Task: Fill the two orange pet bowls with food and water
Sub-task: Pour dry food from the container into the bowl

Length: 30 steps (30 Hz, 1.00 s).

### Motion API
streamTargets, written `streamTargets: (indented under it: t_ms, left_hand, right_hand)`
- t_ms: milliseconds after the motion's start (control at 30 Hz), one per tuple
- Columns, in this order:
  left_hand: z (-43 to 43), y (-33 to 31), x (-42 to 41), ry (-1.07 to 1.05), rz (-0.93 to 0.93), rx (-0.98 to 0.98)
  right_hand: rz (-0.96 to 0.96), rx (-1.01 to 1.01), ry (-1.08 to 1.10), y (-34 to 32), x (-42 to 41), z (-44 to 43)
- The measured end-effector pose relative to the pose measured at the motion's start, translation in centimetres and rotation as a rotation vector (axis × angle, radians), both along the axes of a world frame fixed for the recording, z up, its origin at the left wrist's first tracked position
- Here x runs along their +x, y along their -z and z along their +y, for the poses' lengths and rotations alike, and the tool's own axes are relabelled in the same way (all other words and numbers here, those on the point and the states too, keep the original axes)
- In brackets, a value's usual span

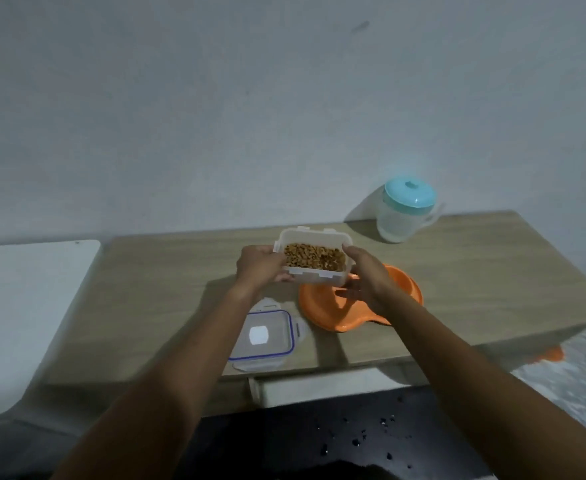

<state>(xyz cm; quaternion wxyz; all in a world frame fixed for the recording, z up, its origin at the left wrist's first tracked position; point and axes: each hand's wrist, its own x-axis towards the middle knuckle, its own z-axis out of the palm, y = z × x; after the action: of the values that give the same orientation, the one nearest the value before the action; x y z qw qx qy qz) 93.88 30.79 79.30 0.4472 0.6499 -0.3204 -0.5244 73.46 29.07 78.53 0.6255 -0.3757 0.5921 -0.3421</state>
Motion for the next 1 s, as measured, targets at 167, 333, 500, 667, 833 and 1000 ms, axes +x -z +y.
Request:
streamTargets:
  t_ms: [167, 333, 500, 667, 833, 1000]
  left_hand:
    - [0.6, -0.7, -3.4, 0.093, -0.055, -0.039]
    - [1.7, 1.5, -5.1, 0.304, -0.258, -0.040]
    - [0.7, 6.1, -6.8, 0.492, -0.670, 0.029]
    - [-0.4, 9.3, -8.1, 0.438, -0.695, 0.007]
    - [0.5, 9.2, -9.0, 0.376, -0.749, -0.035]
    - [0.6, 8.4, -9.4, 0.380, -0.784, 0.005]
  right_hand:
    - [-0.142, -0.046, -0.014, -0.9, -4.6, 0.1]
    - [-0.067, -0.107, 0.044, -0.9, -8.2, -0.6]
    - [0.079, -0.196, 0.070, -1.6, -9.9, -1.4]
    - [0.212, -0.274, 0.036, -2.3, -10.7, -2.3]
    - [0.354, -0.388, -0.052, -2.8, -11.8, -2.9]
    - [0.528, -0.530, -0.134, -3.3, -11.8, -2.4]
